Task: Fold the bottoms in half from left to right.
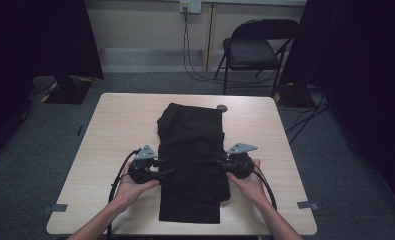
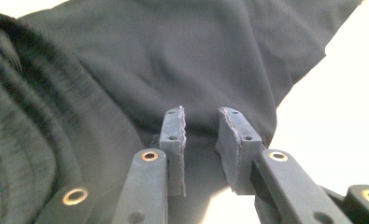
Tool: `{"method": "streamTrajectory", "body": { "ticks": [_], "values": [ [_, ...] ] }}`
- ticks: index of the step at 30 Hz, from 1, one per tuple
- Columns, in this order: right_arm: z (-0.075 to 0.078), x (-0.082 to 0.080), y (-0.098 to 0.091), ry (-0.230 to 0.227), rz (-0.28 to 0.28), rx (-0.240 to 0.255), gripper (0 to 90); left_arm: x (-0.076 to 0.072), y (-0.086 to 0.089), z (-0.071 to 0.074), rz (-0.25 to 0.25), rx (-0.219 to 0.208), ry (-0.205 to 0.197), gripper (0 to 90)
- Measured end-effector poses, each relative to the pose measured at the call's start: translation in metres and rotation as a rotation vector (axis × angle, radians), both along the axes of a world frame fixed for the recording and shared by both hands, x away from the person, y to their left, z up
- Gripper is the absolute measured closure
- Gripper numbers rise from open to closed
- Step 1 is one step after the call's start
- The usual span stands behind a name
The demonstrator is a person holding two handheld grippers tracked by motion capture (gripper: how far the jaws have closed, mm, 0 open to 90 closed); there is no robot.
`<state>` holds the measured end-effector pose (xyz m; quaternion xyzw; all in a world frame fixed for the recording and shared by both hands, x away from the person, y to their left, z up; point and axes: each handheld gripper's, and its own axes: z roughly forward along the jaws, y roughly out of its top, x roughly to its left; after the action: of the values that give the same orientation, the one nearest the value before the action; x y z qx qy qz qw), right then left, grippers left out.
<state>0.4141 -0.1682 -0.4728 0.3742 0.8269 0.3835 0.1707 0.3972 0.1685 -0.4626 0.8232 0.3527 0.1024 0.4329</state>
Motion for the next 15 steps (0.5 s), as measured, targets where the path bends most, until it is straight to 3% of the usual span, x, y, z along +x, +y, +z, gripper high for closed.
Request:
{"method": "streamTrajectory", "body": {
  "ticks": [3,5,6,7,8,11,14,15],
  "values": [
    [-0.002,-0.008,-0.003,0.030,0.041,0.020,72.7,0.010,-0.003,-0.003,0.044,0.012,0.006,44.2],
    [0.001,-0.019,-0.003,0.040,0.101,0.043,72.3,0.012,-0.007,-0.005,0.054,0.017,0.009,44.2],
    [0.003,-0.025,-0.003,0.042,0.127,0.050,72.2,0.012,-0.009,-0.006,0.043,0.026,0.010,44.0],
    [0.006,-0.037,-0.004,0.048,0.157,0.061,72.1,0.012,-0.016,-0.009,0.018,0.065,-0.006,43.6],
    [0.006,-0.037,-0.004,0.048,0.157,0.061,72.1,0.012,-0.016,-0.009,0.018,0.065,-0.006,43.6],
    [0.009,-0.063,-0.005,0.058,0.226,0.083,72.2,0.010,-0.024,-0.011,0.008,0.066,0.003,43.6],
    [0.011,-0.074,-0.005,0.055,0.253,0.092,72.5,0.007,-0.026,-0.012,-0.020,0.056,0.008,42.9],
    [0.012,-0.078,-0.004,0.060,0.273,0.106,72.5,0.006,-0.027,-0.011,-0.036,0.033,0.013,42.1]
  ]
}}
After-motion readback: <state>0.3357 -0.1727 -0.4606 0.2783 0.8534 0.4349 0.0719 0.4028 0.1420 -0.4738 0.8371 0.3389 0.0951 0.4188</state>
